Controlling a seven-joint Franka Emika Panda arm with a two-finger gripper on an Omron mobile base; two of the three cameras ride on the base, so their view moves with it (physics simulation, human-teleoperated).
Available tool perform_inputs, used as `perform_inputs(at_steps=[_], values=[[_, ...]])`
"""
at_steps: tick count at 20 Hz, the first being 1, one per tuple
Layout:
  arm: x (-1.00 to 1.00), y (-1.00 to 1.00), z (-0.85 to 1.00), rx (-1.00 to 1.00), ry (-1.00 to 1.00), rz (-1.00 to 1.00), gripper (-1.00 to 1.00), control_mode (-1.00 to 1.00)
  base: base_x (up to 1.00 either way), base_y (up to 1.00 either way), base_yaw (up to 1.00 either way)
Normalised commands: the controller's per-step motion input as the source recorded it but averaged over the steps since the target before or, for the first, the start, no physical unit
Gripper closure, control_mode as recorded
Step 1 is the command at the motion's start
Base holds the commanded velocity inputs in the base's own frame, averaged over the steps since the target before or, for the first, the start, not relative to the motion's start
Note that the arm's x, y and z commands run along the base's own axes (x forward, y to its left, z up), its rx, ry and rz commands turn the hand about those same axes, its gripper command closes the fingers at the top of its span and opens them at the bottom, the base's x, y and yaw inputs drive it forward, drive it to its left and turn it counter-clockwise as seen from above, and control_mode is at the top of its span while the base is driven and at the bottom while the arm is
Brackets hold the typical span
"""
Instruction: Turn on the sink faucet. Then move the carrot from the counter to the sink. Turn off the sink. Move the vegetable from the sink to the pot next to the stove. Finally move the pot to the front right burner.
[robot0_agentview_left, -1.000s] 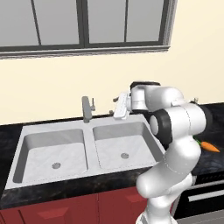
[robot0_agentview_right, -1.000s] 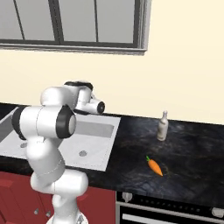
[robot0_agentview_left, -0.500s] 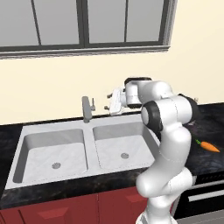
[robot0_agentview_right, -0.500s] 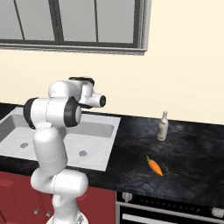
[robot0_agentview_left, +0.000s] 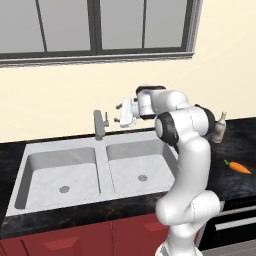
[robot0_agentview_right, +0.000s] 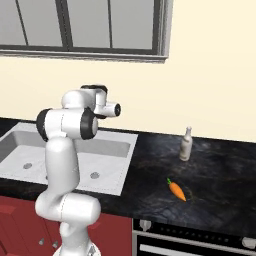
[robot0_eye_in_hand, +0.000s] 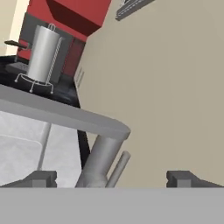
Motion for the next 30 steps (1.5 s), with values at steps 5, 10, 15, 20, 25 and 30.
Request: perform_inputs(at_steps=[5,10,15,20,25,30], values=[[0.28,0.23,-0.01,0.00,0.01,0.04,-1.00,-1.00,0.00,0.00,0.00],[0.25,0.09,-0.04,0.00,0.01,0.04,-1.00,-1.00,0.00,0.00,0.00],[0.20,0.00,-0.08,0.00,0.02,0.05,-1.00,-1.00,0.00,0.00,0.00],[0.11,0.01,-0.07,0.00,0.02,0.05,-1.00,-1.00,0.00,0.00,0.00],[-0.03,0.15,-0.11,0.00,0.00,0.06,-1.00,-1.00,0.00,0.00,0.00],[-0.02,0.17,-0.09,0.00,0.01,0.06,-1.00,-1.00,0.00,0.00,0.00]])
